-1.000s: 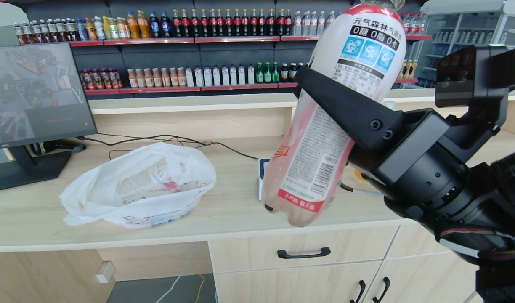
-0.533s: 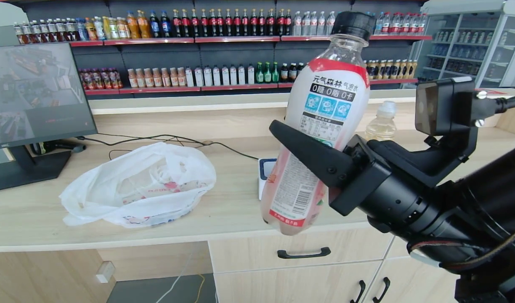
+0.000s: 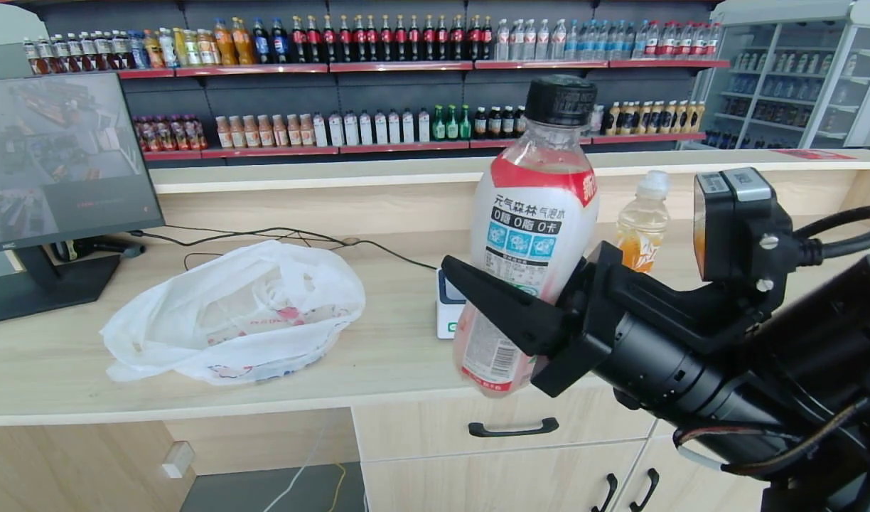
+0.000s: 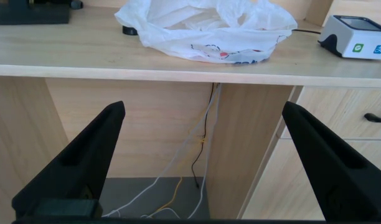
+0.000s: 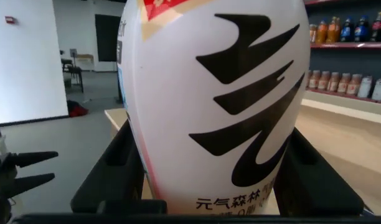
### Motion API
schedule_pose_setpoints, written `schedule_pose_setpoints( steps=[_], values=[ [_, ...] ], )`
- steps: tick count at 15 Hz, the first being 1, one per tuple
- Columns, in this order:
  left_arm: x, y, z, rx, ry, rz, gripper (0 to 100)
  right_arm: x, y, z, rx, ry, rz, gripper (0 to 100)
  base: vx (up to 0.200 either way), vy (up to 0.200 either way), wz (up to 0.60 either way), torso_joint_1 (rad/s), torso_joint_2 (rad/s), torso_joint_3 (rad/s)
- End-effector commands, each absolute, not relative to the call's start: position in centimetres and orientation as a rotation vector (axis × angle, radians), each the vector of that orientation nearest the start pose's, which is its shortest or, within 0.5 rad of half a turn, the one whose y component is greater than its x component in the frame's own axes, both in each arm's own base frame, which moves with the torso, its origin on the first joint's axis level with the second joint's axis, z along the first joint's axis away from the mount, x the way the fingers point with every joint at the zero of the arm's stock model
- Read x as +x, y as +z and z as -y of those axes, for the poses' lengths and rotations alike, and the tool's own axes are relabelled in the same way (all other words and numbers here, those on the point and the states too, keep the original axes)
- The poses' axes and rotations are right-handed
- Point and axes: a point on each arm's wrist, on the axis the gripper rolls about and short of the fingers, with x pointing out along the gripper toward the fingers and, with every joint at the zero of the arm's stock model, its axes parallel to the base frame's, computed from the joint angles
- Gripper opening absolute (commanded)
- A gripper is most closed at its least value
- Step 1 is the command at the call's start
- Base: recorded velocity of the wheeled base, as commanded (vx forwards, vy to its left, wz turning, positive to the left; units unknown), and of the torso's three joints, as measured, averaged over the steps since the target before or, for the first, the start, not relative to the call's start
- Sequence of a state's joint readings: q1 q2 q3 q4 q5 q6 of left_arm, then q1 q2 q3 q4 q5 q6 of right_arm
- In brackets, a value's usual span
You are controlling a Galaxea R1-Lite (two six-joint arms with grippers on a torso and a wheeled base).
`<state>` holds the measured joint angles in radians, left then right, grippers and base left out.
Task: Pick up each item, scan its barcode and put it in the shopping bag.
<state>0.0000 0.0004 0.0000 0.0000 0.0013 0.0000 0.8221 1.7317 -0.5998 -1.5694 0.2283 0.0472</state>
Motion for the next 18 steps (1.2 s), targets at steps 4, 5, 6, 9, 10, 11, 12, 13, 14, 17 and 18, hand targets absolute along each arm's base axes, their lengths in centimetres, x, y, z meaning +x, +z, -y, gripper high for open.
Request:
schedule_pose_setpoints(
  steps=[4,5,6,9,10,11,12,13,14,17,18],
  values=[
    [-2.3,7.5,0.0,0.000,0.002,0.000,100,18.9,19.1,-20.0,0.080,0.760,0.346,0,0.000,0.000,0.00,0.000,0.00,0.000],
    [-2.3,7.5,0.0,0.000,0.002,0.000,100,19.3,18.8,-19.4,0.048,0.709,0.340,0,0.000,0.000,0.00,0.000,0.00,0.000],
    [-2.3,7.5,0.0,0.000,0.002,0.000,100,19.7,18.6,-18.9,0.039,0.688,0.332,0,0.000,0.000,0.00,0.000,0.00,0.000],
    [-2.3,7.5,0.0,0.000,0.002,0.000,100,20.6,18.4,-18.9,0.038,0.668,0.326,0,0.000,0.000,0.00,0.000,0.00,0.000],
    [-2.3,7.5,0.0,0.000,0.002,0.000,100,20.6,18.5,-18.9,0.040,0.666,0.330,0,0.000,0.000,0.00,0.000,0.00,0.000],
    [-2.3,7.5,0.0,0.000,0.002,0.000,100,21.0,18.5,-18.3,0.038,0.641,0.331,0,0.000,0.000,0.00,0.000,0.00,0.000],
    [-2.3,7.5,0.0,0.000,0.002,0.000,100,21.0,18.6,-18.0,0.036,0.631,0.334,0,0.000,0.000,0.00,0.000,0.00,0.000],
    [-2.3,7.5,0.0,0.000,0.002,0.000,100,20.8,18.9,-17.8,0.041,0.629,0.343,0,0.000,0.000,0.00,0.000,0.00,0.000],
    [-2.3,7.5,0.0,0.000,0.002,0.000,100,20.8,19.1,-17.7,0.044,0.628,0.350,0,0.000,0.000,0.00,0.000,0.00,0.000],
    [-2.3,7.5,0.0,-0.002,0.002,0.000,100,21.3,19.5,-17.4,0.051,0.607,0.362,0,0.000,0.000,0.00,0.000,0.00,0.000],
    [-2.3,7.5,0.0,-0.003,0.002,0.000,100,21.3,19.5,-17.3,0.052,0.607,0.364,0,0.000,0.000,0.00,0.000,0.00,0.000]
  ],
)
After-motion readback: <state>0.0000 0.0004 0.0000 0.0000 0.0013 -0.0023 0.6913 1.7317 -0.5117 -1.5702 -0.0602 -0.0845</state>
